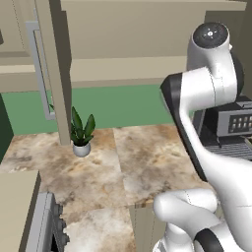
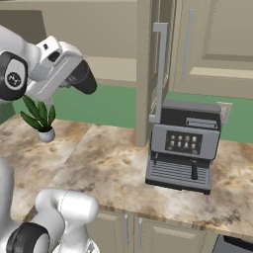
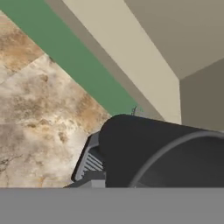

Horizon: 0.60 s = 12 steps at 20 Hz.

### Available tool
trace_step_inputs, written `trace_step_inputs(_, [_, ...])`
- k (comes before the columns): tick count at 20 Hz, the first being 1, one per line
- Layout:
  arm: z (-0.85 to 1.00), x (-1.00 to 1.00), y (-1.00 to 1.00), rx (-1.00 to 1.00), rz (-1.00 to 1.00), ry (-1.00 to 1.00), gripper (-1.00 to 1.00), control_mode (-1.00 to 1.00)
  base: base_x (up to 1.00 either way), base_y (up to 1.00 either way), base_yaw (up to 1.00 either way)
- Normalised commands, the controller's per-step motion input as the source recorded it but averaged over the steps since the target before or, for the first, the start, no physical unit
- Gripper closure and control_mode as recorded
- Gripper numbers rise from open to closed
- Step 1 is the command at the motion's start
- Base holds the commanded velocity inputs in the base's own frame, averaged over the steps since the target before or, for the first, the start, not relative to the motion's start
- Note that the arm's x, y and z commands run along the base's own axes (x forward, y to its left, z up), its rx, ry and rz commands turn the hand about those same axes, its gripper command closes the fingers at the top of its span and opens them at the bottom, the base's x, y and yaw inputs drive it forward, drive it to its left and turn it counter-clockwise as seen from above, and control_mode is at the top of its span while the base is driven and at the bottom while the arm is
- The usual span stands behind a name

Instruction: There is a bowl on the dining counter. Grab a lemon wedge from the fridge and place it in the bowl. Then get the liquor bottle and glass cup from the cabinet and place them next to the bowl.

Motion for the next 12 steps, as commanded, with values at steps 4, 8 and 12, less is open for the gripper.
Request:
trace_step_inputs(4, [0.01, -1.00, 0.14, 0.17, 0.00, 0.28, 1.00, -1.00, 0.00, 0.00, 0.00])
trace_step_inputs(8, [-0.05, -0.96, 0.25, 0.08, 0.00, 0.29, 1.00, -1.00, 0.00, 0.00, 0.00])
trace_step_inputs(12, [-0.32, -0.50, 0.26, 0.01, 0.00, 0.22, 1.00, -1.00, 0.00, 0.00, 0.00])
